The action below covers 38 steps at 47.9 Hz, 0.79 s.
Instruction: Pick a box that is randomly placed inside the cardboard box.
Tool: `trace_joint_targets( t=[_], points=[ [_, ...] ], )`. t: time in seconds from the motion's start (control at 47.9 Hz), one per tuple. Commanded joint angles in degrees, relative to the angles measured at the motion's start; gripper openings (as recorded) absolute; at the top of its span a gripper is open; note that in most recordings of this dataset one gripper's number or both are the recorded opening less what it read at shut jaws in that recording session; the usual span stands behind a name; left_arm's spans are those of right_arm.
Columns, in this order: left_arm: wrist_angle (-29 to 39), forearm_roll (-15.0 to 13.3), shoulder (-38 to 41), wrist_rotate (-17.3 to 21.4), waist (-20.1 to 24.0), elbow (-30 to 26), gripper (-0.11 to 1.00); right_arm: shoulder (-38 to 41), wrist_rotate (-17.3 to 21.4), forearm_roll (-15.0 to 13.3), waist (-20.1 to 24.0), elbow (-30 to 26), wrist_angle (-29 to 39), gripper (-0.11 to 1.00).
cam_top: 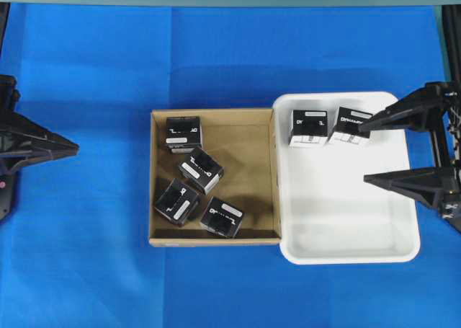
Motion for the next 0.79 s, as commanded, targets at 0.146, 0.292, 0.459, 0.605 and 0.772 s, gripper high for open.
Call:
trace_joint_targets(
  t=[0.146,0.292,0.459,0.605,0.772],
  points=[
    [0.4,0.2,-0.6,-0.5,0.0,-0.2,-0.07,0.0,0.2,0.3,1.8,0.3,0.3,0.99],
    [0.8,0.2,-0.6,-0.5,0.0,0.1,-0.07,0.0,0.1,0.3,2.1,0.4,0.3,0.99],
    [0.6,0.2,-0.8,0.0,0.0,0.1,-0.07,0.2,0.1,0.3,2.1,0.4,0.2,0.99],
    [0.8,0.2,-0.7,-0.3,0.0,0.3,-0.07,0.2,-0.2,0.3,2.1,0.5,0.4,0.99],
    [0.8,0.2,-0.6,-0.7,0.0,0.3,-0.07,0.7,-0.4,0.1,2.0,1.5,0.4,0.99]
  ],
)
